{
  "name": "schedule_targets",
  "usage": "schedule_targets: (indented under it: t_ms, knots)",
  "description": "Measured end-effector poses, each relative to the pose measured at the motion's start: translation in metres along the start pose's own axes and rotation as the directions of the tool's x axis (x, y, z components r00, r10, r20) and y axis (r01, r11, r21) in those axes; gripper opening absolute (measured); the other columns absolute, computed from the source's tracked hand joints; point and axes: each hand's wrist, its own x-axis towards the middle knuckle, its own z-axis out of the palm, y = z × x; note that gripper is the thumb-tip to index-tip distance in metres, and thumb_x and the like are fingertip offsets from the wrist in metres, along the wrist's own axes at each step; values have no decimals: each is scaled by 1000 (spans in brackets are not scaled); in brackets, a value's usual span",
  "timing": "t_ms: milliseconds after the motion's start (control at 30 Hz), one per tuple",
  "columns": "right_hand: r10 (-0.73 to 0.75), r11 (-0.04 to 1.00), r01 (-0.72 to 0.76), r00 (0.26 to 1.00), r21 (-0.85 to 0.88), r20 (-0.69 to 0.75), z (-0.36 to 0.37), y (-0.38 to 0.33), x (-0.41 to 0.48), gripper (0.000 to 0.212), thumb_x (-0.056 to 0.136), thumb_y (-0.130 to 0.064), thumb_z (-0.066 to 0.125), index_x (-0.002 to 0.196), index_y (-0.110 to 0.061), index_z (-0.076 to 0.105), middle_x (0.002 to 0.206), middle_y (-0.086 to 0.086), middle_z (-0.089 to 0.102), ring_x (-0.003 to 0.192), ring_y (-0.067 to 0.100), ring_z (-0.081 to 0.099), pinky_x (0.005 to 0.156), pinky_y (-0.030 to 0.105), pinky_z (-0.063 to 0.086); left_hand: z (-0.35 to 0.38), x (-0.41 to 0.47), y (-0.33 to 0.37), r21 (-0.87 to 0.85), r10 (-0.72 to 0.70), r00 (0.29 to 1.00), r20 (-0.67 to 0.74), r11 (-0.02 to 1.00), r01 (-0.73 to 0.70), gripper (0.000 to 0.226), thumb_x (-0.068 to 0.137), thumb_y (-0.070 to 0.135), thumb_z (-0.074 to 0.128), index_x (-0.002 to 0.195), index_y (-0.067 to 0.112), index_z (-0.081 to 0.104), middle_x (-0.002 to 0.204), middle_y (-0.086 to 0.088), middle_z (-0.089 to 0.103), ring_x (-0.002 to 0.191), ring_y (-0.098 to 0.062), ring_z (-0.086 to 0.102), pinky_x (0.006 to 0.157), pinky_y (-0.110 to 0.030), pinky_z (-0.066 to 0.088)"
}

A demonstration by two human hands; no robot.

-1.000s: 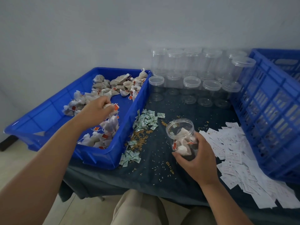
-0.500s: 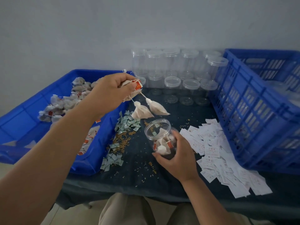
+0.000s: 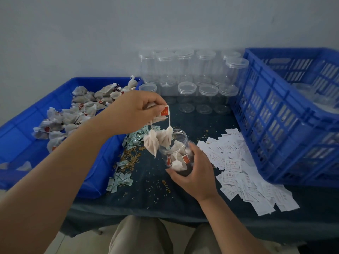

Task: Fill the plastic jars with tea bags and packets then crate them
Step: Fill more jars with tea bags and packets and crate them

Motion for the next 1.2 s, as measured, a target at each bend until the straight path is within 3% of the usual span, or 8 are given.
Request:
schedule_targets:
  t_ms: [133, 267, 433, 667, 933, 1033, 1133, 1200]
  knots:
    - [2, 1000, -2, 1000, 18, -6, 1, 1, 0, 97, 79, -83, 69, 142, -10, 56, 118, -4, 66, 105, 14, 66, 84, 38, 63, 5, -2, 5, 37, 52, 996, 74, 998, -54, 14, 106, 33, 59, 103, 40, 70, 77, 44, 62, 71, 17, 60, 63, 1, 40]
    - [-21, 1000, 21, 999, 17, -30, 1, 2, -1, 94, 80, -81, 71, 139, -9, 56, 118, -3, 66, 104, 14, 66, 82, 38, 63, 18, 2, 4, 30, 2, 995, 99, 1000, -5, 14, 102, 39, 63, 107, 35, 75, 85, 30, 68, 85, 14, 63, 66, -1, 42]
    - [25, 999, -25, 1000, 22, 2, 0, 2, -1, 93, 78, -75, 78, 141, -11, 55, 118, -4, 67, 104, 14, 66, 83, 39, 62, 22, 5, 4, -73, -77, 997, 0, 994, 77, 18, 96, 54, 67, 89, 39, 73, 76, 31, 68, 62, 7, 62, 52, -6, 41]
    - [57, 998, -57, 998, 28, 5, 1, 3, 0, 97, 76, -77, 78, 143, -12, 55, 123, -4, 68, 109, 14, 67, 86, 40, 62, 12, 12, 7, -94, -164, 977, -136, 984, 152, 57, 74, 86, 52, 81, 33, 71, 65, 13, 69, 48, -2, 54, 44, -10, 41]
    - [30, 999, -31, 999, 32, 33, -1, -1, 1, 94, 80, -84, 68, 142, -15, 54, 119, -7, 66, 105, 7, 63, 88, 26, 58, 18, 17, 20, -466, -224, 932, -284, 882, 70, 40, 92, 66, 68, 84, 27, 73, 68, 12, 73, 68, -4, 74, 60, -20, 57]
    - [17, 999, -19, 999, 48, 36, -1, -1, 0, 91, 80, -81, 70, 136, -11, 57, 114, -9, 63, 99, 6, 60, 85, 31, 59, 26, 19, 21, -442, -209, 959, -192, 891, 106, 34, 95, 61, 67, 95, 28, 72, 72, 14, 73, 62, 1, 68, 61, -15, 53]
    - [10, 999, -11, 1000, 46, 18, -2, -2, 0, 90, 80, -80, 71, 133, -9, 58, 111, -7, 62, 98, 3, 56, 83, 32, 60, 36, 17, 20, -417, -233, 964, -126, 895, 162, 25, 96, 60, 65, 103, 37, 71, 89, 25, 73, 68, 10, 65, 59, -6, 47]
    - [24, 998, -25, 1000, 53, 19, -3, -2, 0, 91, 80, -81, 70, 134, -9, 58, 113, -4, 65, 99, 3, 58, 83, 33, 61, 38, 17, 18, -465, -258, 962, -86, 865, 191, 24, 97, 59, 64, 105, 38, 71, 91, 27, 72, 71, 11, 65, 63, -9, 48]
